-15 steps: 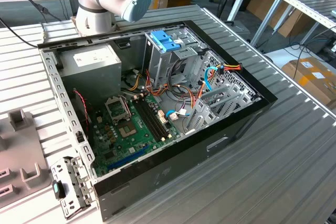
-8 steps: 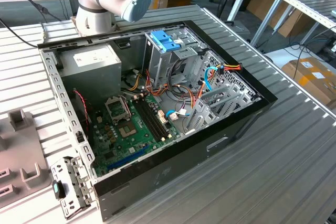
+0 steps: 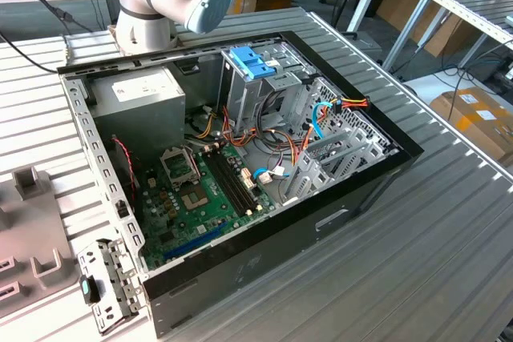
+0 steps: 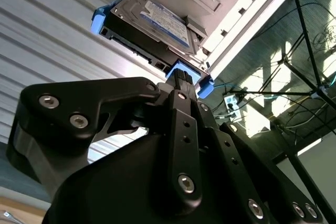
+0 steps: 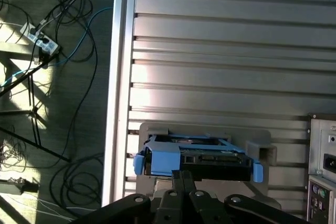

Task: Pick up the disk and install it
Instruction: 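Reach for the disk, then pick up the disk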

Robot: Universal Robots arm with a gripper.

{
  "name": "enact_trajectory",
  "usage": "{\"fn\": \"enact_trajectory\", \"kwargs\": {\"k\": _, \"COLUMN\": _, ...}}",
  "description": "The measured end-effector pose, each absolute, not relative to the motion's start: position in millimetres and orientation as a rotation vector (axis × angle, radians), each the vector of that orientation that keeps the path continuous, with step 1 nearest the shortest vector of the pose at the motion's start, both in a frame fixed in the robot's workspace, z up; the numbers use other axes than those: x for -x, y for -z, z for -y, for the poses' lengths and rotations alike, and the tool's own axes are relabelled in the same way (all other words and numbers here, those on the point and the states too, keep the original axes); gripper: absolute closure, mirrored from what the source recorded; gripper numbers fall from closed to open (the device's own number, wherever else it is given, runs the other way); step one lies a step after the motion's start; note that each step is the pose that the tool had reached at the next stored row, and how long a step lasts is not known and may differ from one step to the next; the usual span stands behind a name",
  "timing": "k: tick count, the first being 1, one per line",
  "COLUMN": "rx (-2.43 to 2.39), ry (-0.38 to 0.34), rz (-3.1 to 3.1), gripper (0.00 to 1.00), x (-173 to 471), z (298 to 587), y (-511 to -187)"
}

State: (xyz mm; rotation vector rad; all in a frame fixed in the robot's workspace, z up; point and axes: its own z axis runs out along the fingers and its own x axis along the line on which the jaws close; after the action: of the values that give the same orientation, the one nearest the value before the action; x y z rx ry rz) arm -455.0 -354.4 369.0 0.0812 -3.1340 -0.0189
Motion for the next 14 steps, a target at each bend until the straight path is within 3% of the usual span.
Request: {"fn": "enact_trajectory", "kwargs": {"k": 14, "rx": -0.081, "ry": 0.017, "rz": 3.134, "gripper": 0.89, "x": 462.1, "z": 352.4, "y": -366.3}}
